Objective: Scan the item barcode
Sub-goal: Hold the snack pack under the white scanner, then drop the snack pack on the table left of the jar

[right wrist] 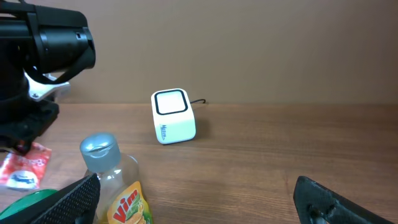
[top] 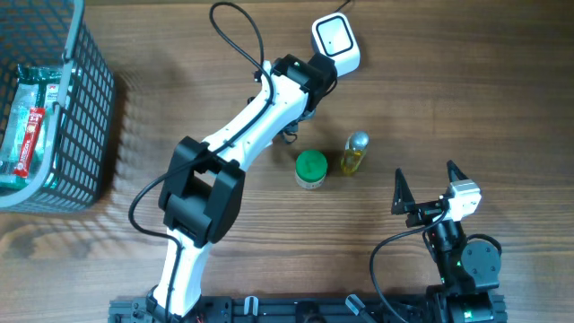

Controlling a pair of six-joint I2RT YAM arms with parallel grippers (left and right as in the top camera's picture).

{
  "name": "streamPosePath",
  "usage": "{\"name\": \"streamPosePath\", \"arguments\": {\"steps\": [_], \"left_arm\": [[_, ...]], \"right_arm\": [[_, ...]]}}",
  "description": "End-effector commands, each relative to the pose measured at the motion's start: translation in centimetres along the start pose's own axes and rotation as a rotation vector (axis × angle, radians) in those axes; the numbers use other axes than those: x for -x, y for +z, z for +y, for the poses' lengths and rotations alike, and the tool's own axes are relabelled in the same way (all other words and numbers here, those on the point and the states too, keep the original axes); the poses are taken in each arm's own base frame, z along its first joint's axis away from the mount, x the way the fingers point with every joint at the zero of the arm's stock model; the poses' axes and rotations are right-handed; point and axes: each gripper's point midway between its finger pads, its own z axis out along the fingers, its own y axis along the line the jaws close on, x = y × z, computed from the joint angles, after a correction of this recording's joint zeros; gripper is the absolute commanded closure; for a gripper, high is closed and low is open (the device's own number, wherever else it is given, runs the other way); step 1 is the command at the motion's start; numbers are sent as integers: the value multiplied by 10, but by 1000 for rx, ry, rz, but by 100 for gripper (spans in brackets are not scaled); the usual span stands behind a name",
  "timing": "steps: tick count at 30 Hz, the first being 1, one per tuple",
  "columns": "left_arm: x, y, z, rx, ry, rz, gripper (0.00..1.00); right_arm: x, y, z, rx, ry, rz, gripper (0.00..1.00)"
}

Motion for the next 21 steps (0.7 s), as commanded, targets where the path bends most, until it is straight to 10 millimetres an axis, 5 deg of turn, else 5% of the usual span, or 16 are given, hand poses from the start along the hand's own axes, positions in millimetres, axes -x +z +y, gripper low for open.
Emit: {"name": "streamPosePath", "arguments": {"steps": [1,12,21], "left_arm": [[-9,11,-9,-11,-11,22,96],[-26,26,-40,-147,47,81,96],[-22,25,-51,-218,107,83,59]], "right_arm": [[1,0,-3,-14,11,-6,0],[1,0,-3,-14,10,-6,0],[1,0,-3,-14,11,-6,0]]}}
